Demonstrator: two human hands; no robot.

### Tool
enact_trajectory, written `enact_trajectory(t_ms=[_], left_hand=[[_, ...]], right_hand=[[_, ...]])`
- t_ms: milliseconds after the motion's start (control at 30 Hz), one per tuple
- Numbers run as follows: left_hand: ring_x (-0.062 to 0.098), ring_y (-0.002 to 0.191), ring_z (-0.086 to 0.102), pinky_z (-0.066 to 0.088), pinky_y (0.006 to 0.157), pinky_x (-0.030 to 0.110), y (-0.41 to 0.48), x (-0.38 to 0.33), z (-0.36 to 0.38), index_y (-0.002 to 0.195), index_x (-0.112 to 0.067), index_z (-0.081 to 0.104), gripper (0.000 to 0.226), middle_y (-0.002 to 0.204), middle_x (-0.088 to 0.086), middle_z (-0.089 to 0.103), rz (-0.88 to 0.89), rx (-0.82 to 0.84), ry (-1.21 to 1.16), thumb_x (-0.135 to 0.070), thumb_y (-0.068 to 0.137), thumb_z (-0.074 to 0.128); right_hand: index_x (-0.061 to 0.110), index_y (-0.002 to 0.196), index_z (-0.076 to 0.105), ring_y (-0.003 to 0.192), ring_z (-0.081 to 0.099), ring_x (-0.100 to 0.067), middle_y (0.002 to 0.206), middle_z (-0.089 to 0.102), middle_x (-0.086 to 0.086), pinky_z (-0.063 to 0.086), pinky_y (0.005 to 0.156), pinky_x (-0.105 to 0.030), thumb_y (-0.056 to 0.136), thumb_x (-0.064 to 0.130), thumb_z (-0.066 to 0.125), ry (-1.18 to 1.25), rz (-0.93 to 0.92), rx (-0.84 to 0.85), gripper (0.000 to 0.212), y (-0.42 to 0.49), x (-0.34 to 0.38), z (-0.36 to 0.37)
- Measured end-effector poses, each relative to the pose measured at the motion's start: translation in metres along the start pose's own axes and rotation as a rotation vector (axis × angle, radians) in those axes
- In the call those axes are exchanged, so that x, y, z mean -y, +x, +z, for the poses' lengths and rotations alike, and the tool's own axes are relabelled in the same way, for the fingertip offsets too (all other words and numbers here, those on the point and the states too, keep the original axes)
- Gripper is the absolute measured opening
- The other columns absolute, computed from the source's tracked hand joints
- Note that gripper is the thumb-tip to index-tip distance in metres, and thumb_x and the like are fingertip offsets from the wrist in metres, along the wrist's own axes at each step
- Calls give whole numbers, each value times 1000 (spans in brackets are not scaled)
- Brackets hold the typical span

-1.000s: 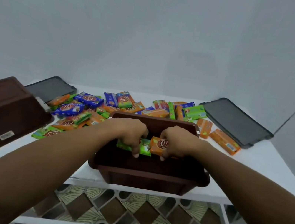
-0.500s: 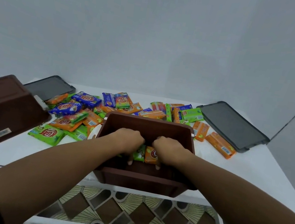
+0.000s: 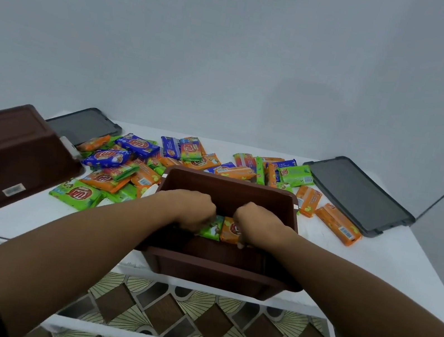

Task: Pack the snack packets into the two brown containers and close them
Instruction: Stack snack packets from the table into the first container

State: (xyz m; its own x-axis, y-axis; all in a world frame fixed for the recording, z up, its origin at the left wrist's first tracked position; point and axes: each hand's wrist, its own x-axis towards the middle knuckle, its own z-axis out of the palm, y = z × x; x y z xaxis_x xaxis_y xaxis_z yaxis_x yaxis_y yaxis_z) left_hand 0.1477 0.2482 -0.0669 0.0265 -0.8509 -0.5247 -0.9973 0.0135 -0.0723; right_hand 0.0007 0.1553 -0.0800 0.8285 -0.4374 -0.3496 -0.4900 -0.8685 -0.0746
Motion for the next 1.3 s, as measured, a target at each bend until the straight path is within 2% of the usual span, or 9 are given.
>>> enact_trajectory(t_ms=[167,300,367,567,633,733,1000,1167,1300], left_hand=[[19,86,58,49,74,34,4,4,3,83,-27,52,21,81,-7,51,-6,-33,-29,-19,96,66],[17,92,60,52,78,33,0,9,1,96,-17,67,3,93,-4,62,36,-61,-77,-18,96,64],[14,100,63,54,90,34,-5,19,-7,108,-20,75,16,108,-5,70,57,-142,-169,-19,96,64],[3,64,68,49,65,20,-28,45,-66,91,-17,79,6,67,-13,72,40,-529,-631,-14,87,76],[0,60,66,49,59,17,-32,48,-81,90,-14,79,6,64,-13,71,67,-606,-683,-18,85,80],[8,66,70,54,64,22,-30,48,-99,89,-14,78,6,74,-5,75,107,-661,-742,-20,87,78],[20,75,74,59,71,35,11,56,-113,87,-11,78,6,78,2,76,56,-650,-812,-11,89,72],[14,71,72,59,73,40,54,63,-123,85,-9,77,9,78,3,76,-73,-626,-845,-7,87,68],[7,65,71,57,67,32,88,69,-129,86,-10,76,6,78,0,75,-188,-562,-704,-9,88,70]], right_hand=[[11,88,60,83,65,-25,95,67,-10,49,65,-34,74,9,85,31,26,7,29,3,-1,0],[6,98,67,89,66,-25,101,68,-9,54,70,-35,73,17,88,78,31,12,34,2,-2,-1],[11,106,72,93,67,-19,101,69,-1,57,78,-32,78,23,85,151,0,-23,34,-1,-6,-10],[17,98,80,78,59,-3,80,62,13,44,75,-15,85,16,77,294,-53,-381,13,-20,-34,-84],[15,97,81,68,55,7,73,60,19,37,66,-6,86,15,77,304,-46,-484,12,-24,-44,-102],[18,95,80,69,57,9,72,60,24,41,67,-13,86,15,77,341,-29,-569,9,-24,-61,-116],[15,97,80,73,63,5,76,68,11,46,69,-10,86,14,77,442,4,-564,11,9,-111,-118],[15,94,80,75,66,-4,78,70,8,54,75,-21,85,12,79,464,-15,-514,10,50,-154,-123],[17,93,80,65,63,5,79,71,8,48,60,-12,85,13,78,433,-78,-428,9,84,-177,-121]])
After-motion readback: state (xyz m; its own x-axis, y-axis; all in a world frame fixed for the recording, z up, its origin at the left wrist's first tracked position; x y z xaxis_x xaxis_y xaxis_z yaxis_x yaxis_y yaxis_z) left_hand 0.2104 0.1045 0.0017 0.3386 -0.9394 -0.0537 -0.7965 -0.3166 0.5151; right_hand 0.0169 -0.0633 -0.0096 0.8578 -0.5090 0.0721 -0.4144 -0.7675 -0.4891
